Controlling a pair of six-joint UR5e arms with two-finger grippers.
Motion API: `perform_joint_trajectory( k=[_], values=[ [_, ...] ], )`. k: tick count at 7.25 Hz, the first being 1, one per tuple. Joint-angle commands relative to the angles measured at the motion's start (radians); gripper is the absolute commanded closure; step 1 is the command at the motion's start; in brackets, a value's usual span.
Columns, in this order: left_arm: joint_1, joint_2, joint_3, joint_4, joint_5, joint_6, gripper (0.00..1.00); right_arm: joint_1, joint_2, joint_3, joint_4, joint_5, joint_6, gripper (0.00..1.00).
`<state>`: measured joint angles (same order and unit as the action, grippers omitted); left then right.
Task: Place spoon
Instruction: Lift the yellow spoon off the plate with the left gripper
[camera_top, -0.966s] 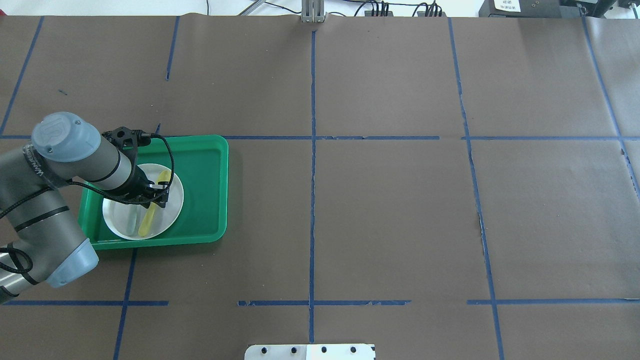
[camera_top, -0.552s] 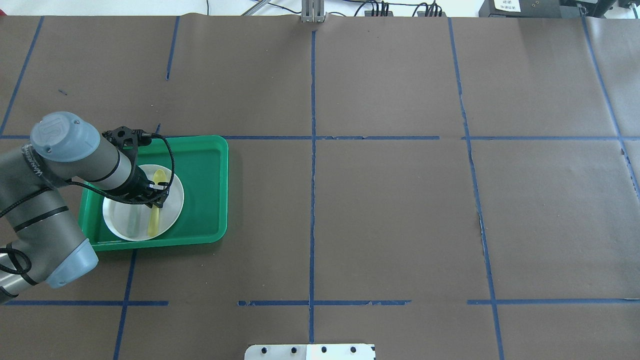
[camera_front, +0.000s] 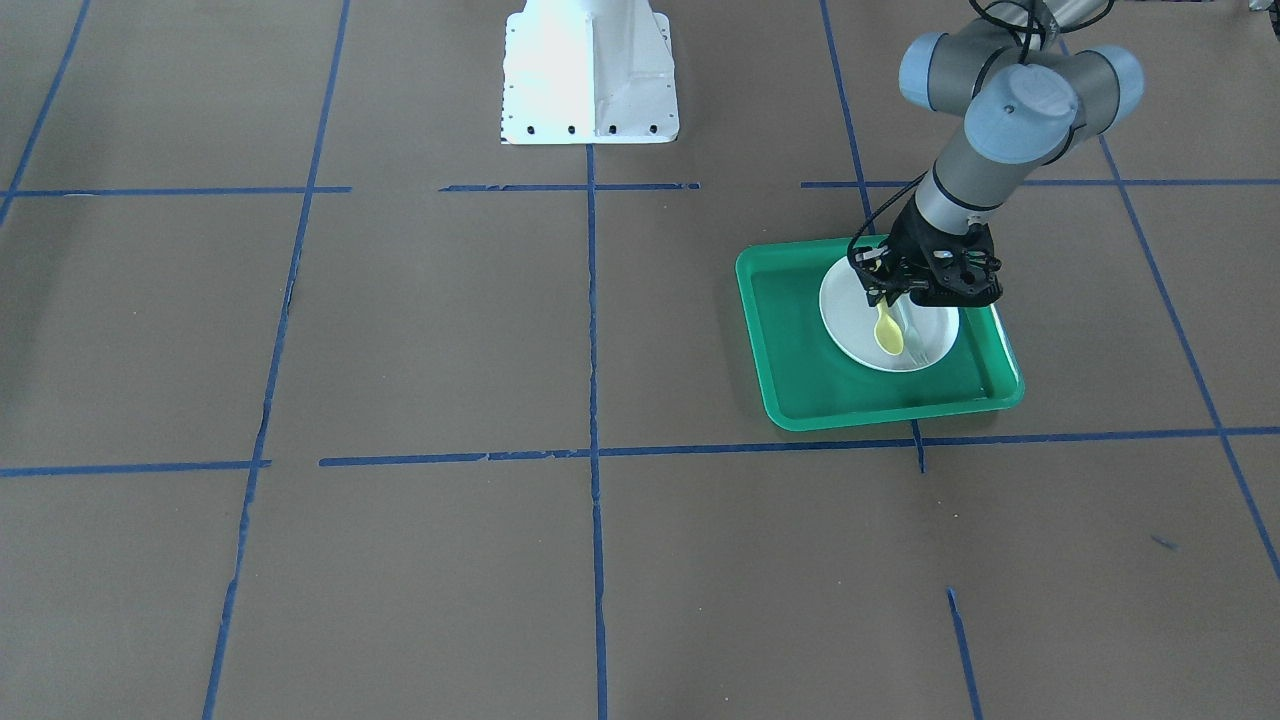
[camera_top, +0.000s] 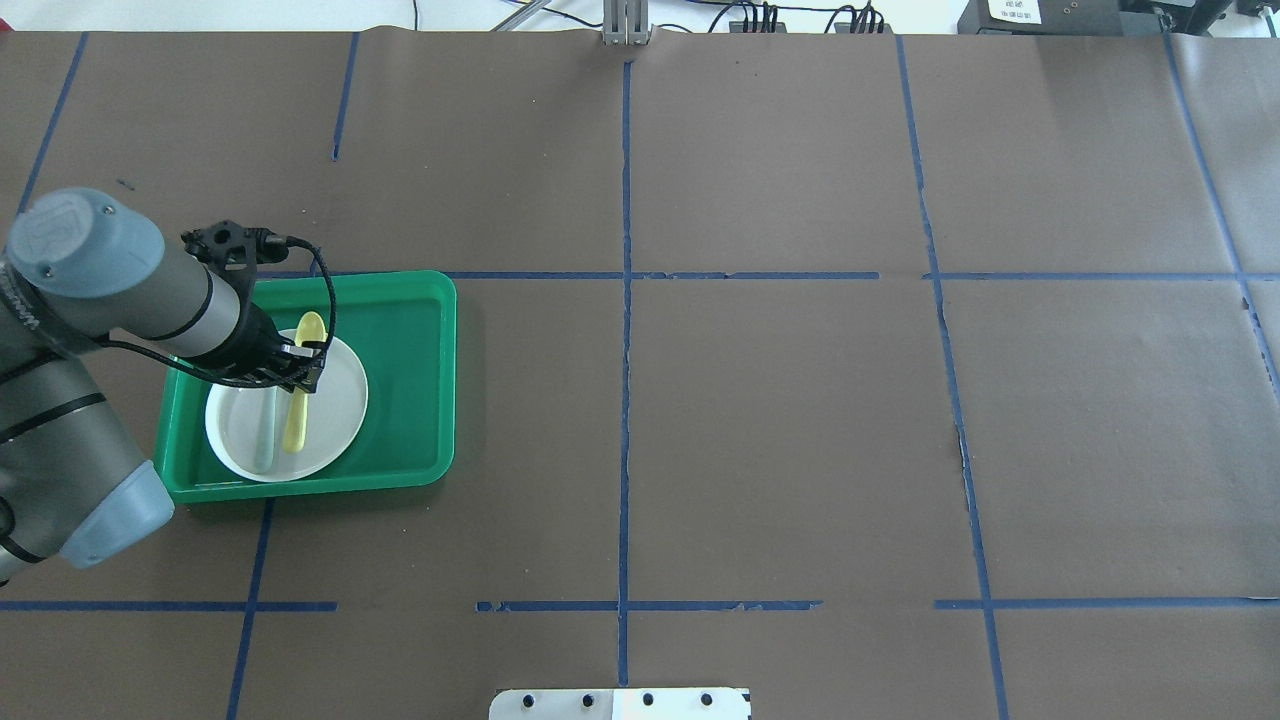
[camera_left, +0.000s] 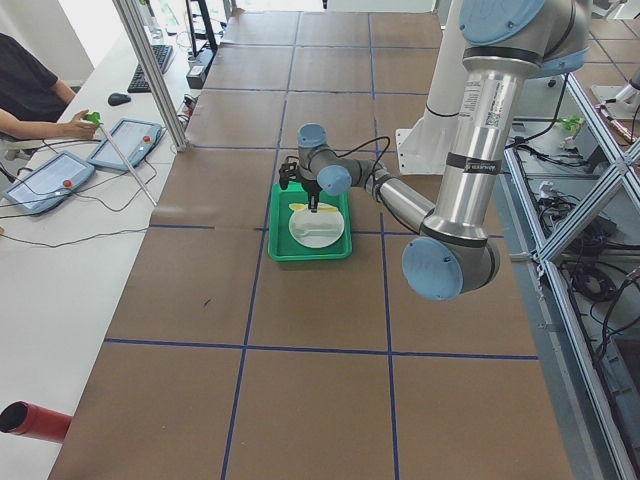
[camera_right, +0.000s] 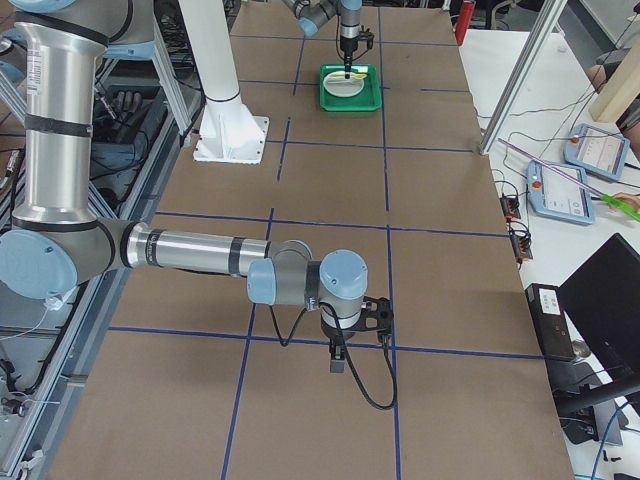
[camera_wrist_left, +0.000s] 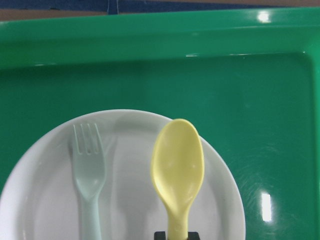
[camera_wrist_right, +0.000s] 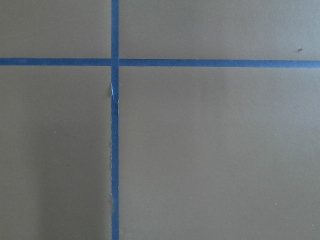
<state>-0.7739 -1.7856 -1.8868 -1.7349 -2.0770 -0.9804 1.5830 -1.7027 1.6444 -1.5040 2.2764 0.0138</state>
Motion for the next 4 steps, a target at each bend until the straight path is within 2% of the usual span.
perform_joint_trajectory(
  k=[1,4],
  values=[
    [-0.062,-0.009,-0.087,0.138,-0.003,0.071,1.00,0.000,0.000,0.000,-0.001,0.000,0.000,0.00],
    [-0.013,-0.164,0.029,0.135,-0.006,-0.090,1.00,0.000,0.000,0.000,-0.001,0.000,0.000,0.00]
  ],
)
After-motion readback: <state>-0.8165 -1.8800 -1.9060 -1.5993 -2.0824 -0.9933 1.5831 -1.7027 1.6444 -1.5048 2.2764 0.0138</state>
